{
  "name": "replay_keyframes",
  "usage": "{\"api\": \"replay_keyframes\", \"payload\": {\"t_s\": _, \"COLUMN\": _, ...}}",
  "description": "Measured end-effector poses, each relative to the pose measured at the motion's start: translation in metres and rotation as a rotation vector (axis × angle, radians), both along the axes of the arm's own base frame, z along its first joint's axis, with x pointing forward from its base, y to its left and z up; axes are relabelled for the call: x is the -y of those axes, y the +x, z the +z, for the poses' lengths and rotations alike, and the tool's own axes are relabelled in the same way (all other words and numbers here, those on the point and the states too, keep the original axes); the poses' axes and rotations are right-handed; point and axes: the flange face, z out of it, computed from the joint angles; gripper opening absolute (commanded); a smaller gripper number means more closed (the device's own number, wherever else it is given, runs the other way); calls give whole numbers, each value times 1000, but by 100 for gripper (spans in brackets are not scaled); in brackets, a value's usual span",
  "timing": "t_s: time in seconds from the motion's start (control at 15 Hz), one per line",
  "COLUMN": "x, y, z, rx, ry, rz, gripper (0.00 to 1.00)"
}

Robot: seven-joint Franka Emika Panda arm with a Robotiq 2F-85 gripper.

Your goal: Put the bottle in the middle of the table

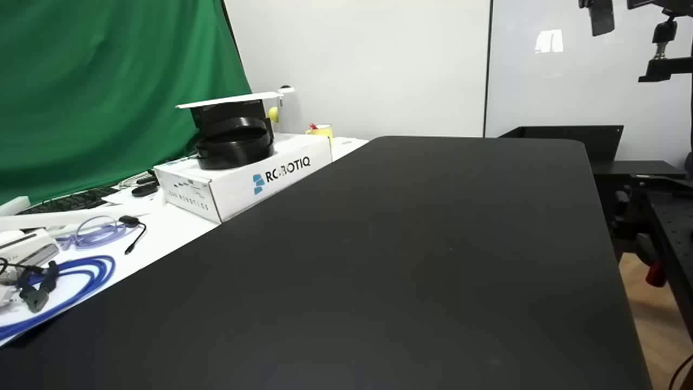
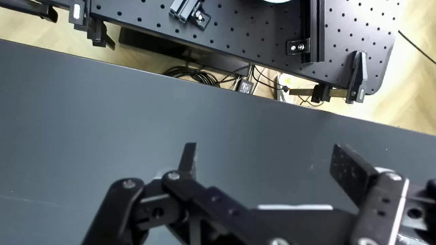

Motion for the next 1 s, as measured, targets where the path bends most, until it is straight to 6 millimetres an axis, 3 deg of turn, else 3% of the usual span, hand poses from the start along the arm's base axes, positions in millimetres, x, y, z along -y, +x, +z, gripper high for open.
{"api": "replay_keyframes", "payload": {"t_s": 0.73, "x": -1, "y": 1, "z": 0, "rx": 4, "ry": -2, "rz": 3, "gripper": 100}}
{"api": "replay_keyframes", "payload": {"t_s": 1.0, "x": -27, "y": 24, "z": 2, "rx": 79, "ry": -15, "rz": 38, "gripper": 100}}
